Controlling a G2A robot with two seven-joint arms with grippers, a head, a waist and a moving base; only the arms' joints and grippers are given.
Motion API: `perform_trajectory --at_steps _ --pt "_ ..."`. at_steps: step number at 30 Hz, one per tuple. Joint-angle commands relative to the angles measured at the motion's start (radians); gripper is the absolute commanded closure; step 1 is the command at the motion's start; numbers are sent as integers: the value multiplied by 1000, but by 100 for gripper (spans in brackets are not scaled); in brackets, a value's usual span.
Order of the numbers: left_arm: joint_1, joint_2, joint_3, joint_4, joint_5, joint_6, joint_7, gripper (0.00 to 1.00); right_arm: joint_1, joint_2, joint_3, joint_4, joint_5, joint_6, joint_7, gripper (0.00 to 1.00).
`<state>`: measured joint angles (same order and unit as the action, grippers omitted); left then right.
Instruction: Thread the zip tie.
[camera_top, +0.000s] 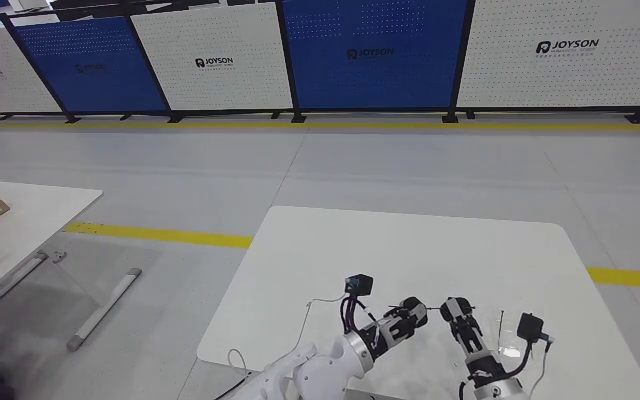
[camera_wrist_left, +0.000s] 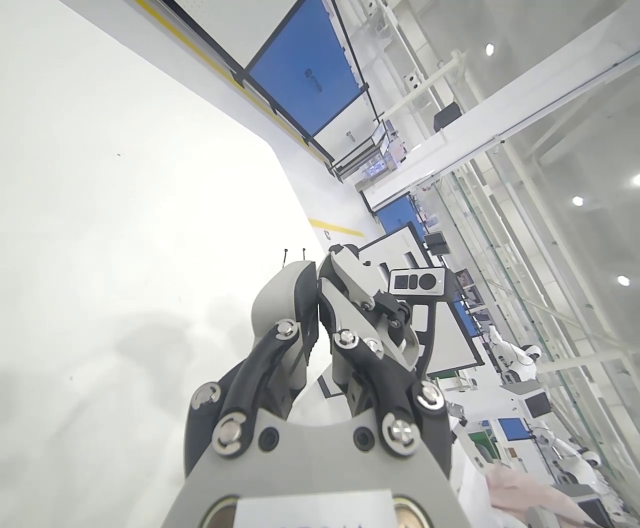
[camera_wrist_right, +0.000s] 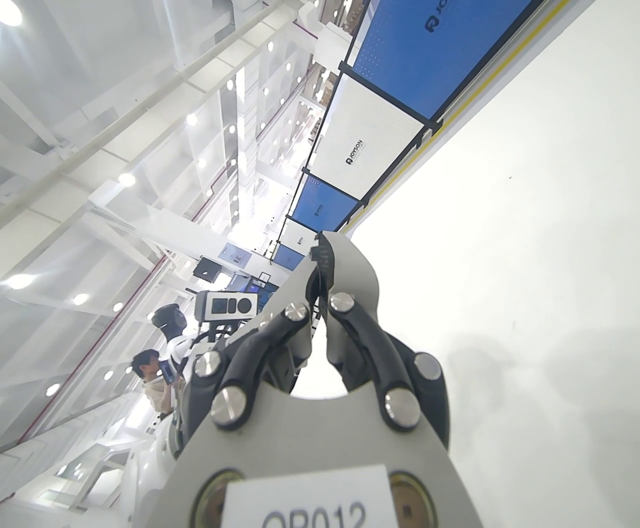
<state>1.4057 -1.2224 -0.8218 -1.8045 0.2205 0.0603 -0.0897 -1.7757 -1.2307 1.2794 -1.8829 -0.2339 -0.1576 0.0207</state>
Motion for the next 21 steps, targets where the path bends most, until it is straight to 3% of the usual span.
perform_trajectory --at_steps 1,16,17,19,21 --pt "0 -1 1 0 2 -2 -2 100 1 0 0 0 0 0 4 100" --pt "0 -6 9 0 13 -8 -9 100 -3 -4 -4 2 -12 -5 6 100" --pt "0 -7 9 1 14 -6 -9 78 -4 -4 -4 1 -13 -6 4 100" --pt "1 -7 9 1 16 -2 -9 62 -6 -4 -2 0 -18 -4 -1 100" --pt "2 -7 7 0 20 1 -6 58 -7 -5 -1 1 -26 0 -7 100"
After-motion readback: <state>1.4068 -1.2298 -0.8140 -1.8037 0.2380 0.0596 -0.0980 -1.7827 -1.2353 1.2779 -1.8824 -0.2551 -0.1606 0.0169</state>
